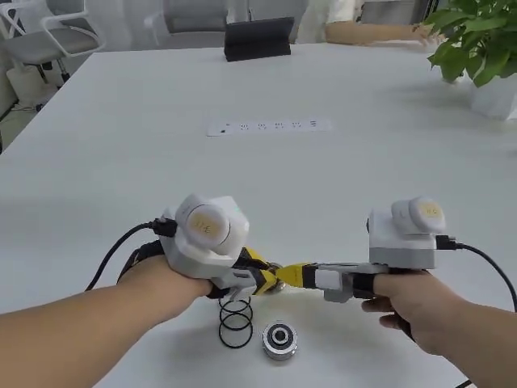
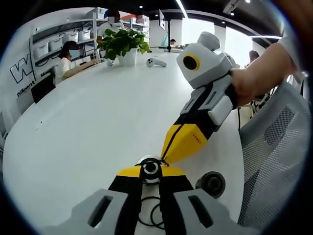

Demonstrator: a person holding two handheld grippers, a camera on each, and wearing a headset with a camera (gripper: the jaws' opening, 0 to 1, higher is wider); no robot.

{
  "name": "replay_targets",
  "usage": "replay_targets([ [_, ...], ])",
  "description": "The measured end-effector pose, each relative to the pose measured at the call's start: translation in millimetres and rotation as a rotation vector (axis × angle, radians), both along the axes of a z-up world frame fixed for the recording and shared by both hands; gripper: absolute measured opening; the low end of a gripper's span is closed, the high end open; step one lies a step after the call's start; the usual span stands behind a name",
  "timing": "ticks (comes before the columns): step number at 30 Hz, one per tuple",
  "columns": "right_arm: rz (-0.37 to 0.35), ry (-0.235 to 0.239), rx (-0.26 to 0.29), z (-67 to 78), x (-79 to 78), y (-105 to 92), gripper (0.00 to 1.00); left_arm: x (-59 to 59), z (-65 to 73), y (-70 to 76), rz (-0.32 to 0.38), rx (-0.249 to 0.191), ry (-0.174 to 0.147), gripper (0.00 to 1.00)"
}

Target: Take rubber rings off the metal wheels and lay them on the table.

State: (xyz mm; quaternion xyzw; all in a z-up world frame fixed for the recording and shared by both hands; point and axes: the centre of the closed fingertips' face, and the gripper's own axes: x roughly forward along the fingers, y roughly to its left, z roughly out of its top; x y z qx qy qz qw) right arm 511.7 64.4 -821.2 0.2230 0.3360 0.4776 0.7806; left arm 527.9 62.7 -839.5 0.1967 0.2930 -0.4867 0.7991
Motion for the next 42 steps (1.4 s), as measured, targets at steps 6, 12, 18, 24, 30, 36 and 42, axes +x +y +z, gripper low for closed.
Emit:
replay_targets([
  [6,-0.024,-0.009,-0.045,-7.3,5.2,-4.5,0.00,-0.1,0.1,0.1,0.007,-0.002,-0.001,0.07],
  [12,-0.044,-0.005,-0.064,-9.8,8.0,-9.3,0.00,-1.1,0.1,0.7,0.006,-0.005,0.009,0.08],
  [18,-0.038,-0.016,-0.075,-9.5,8.9,-8.2,0.00,-3.2,0.7,0.8,0.003,-0.007,0.026,0.10],
  [24,-0.038,-0.016,-0.074,-8.2,9.9,-7.3,0.00,-5.8,4.9,4.8,-0.003,-0.012,0.027,0.15],
  [30,-0.030,-0.022,-0.076,-5.7,8.7,-6.1,0.00,-8.8,14.6,5.9,-0.015,-0.035,0.017,0.19],
  [36,-0.023,-0.026,-0.079,-4.2,6.8,-6.4,0.00,-12.3,22.7,10.7,-0.013,-0.059,0.009,0.24],
  [42,-0.017,-0.027,-0.081,-2.1,4.1,-5.6,0.00,-16.8,32.1,17.5,-0.007,-0.081,-0.003,0.29],
])
